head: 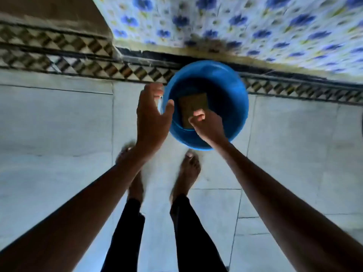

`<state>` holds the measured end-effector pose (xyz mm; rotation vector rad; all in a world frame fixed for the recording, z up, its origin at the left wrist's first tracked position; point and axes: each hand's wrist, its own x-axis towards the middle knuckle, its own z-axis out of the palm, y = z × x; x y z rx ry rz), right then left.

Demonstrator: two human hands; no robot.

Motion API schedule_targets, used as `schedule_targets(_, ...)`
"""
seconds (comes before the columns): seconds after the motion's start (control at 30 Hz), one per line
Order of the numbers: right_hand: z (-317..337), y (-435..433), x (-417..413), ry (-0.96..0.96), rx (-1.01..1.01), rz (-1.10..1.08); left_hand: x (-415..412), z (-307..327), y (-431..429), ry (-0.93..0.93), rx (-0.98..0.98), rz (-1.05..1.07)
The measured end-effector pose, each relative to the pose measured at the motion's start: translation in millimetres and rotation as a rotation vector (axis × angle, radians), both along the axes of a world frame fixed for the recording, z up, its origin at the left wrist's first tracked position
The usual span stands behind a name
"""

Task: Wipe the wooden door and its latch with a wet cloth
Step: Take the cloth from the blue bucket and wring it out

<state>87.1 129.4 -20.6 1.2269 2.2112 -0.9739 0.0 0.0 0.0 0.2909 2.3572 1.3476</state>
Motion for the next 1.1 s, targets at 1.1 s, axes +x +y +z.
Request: schedule_targets(1.1,381,-21,-56,0.270,-0.854,-0.636,-47,296,-49,-0.582,0.272,0.039)
